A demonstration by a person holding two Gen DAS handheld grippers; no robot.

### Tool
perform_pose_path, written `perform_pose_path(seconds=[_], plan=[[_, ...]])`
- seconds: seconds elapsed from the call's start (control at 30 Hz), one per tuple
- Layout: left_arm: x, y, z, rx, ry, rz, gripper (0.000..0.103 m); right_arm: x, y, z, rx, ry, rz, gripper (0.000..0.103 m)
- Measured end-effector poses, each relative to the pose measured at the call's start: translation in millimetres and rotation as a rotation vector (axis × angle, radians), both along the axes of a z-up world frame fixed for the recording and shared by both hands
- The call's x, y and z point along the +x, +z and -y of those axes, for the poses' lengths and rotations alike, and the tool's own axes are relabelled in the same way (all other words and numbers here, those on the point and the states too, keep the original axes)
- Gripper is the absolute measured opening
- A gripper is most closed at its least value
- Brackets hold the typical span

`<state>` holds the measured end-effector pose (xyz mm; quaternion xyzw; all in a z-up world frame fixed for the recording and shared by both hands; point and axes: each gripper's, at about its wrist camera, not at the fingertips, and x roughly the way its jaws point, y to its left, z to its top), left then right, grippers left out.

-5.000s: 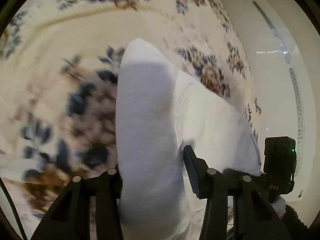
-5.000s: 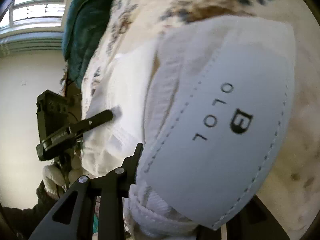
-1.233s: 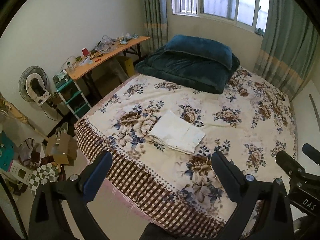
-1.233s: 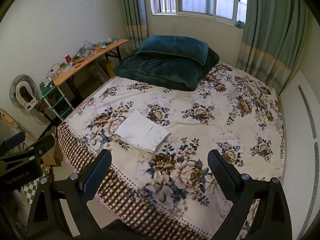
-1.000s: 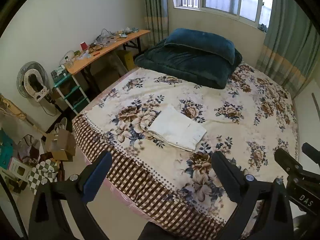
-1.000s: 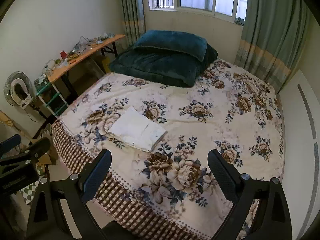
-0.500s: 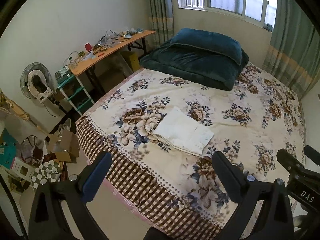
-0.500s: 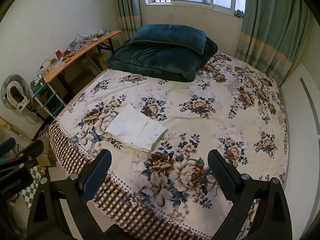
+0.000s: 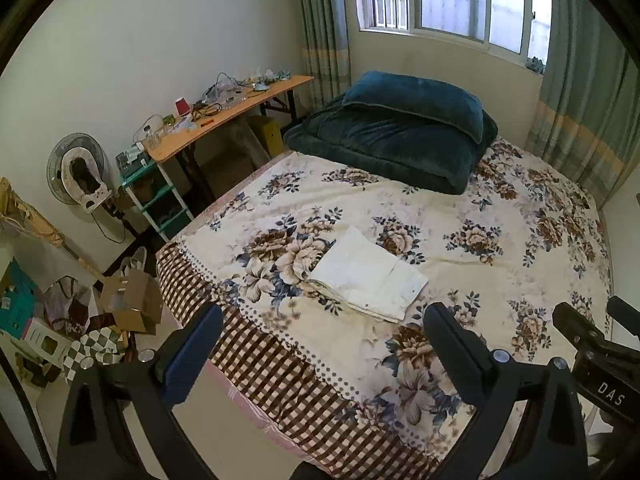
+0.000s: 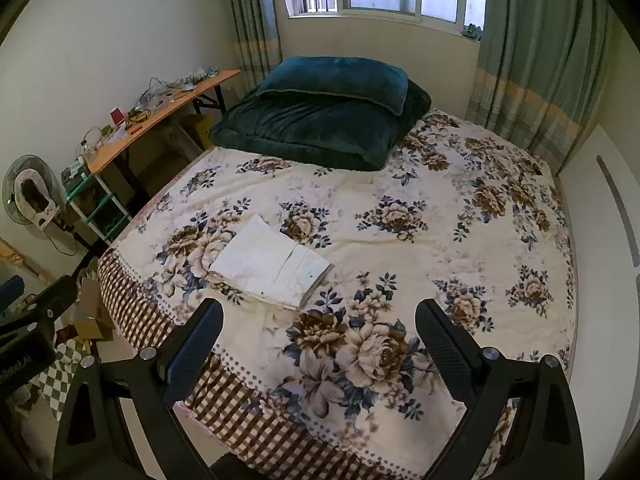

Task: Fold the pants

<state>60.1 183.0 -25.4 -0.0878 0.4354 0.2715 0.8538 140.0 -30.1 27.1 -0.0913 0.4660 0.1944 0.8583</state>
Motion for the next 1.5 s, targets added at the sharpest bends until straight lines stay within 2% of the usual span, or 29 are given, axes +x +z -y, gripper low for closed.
perform_pose_path(seconds=[0.37, 1.5], plan=[[-1.8, 6.2, 3.4, 0.005, -0.005, 0.022, 0.103, -6.5, 1.0, -0.2, 0.002, -0.014, 0.010, 0.099], [-7.0, 0.4, 13.7, -0.004, 0.005, 0.011, 0.103, -16.2, 2.1, -7.4, 0.006, -0.027, 0.011, 0.099]])
